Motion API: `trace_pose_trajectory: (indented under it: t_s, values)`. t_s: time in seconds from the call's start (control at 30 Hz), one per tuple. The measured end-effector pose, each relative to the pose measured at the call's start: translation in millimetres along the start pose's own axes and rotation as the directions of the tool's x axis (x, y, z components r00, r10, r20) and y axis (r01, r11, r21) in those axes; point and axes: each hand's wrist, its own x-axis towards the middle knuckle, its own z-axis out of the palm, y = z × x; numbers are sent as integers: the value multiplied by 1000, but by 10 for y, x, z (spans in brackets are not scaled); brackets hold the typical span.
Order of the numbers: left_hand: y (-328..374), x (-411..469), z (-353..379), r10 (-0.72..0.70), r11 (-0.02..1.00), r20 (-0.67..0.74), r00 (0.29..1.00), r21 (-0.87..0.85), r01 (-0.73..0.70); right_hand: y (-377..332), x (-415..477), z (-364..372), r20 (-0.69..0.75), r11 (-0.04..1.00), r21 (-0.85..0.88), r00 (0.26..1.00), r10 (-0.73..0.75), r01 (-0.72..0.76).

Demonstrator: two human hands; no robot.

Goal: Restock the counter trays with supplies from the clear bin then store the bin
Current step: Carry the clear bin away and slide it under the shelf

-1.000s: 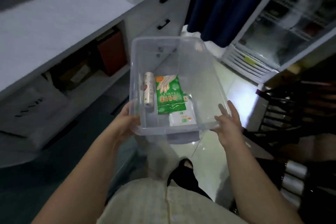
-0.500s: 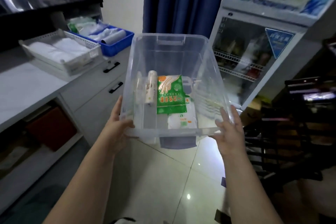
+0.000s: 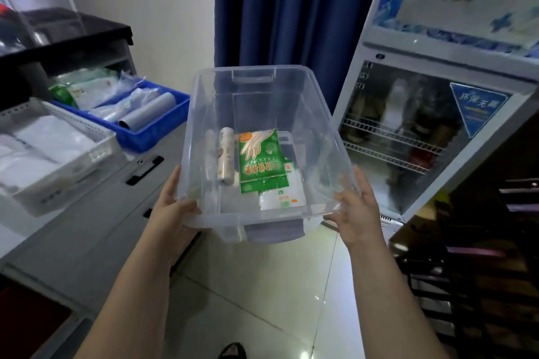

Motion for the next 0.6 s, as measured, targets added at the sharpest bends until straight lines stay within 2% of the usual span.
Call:
trace_pose_trajectory:
  t_s: [0.27,0.5,0.6]
  values:
    - [557,1846,211,59,998,19,998,11,-60,-151,1696,963,17,999,45,1000,3,-4]
    - [507,3386,461,66,998,-89,994,1,-66,-234,3362,1469,114,1000,22,993,14,-16]
    - [537,4073,570,98,993,-157,983,-43,-106,-310,4195,1801,212,999,-16,976,50,-48]
